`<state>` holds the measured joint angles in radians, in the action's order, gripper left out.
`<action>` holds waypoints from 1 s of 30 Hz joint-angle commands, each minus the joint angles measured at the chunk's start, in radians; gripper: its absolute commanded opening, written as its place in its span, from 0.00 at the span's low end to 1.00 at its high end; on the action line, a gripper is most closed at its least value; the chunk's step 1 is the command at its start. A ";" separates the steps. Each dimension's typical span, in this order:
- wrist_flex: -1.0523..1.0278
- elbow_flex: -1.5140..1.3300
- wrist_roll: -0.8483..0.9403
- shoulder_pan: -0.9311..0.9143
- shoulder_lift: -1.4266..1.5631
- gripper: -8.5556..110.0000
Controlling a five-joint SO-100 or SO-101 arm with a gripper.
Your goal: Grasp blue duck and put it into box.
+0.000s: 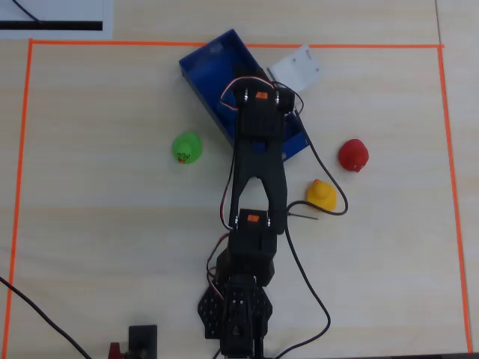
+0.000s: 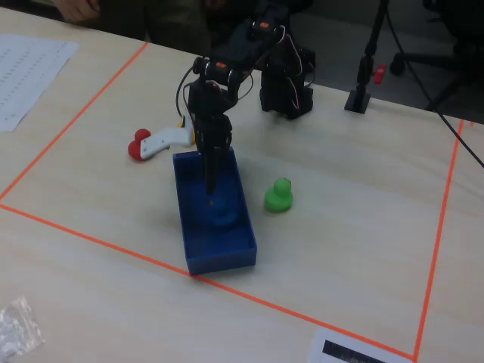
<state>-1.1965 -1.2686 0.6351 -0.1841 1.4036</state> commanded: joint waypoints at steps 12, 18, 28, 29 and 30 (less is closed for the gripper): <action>0.244 -1.373 0.364 -0.218 1.529 0.07; 0.184 -1.660 0.468 -0.135 1.784 0.07; -0.110 -1.842 0.675 -0.043 1.905 0.07; -0.110 -1.842 0.673 -0.044 1.905 0.07; -0.114 -1.842 0.680 -0.046 1.905 0.07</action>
<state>-1.2855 -3.1155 1.3070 -0.2347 3.3165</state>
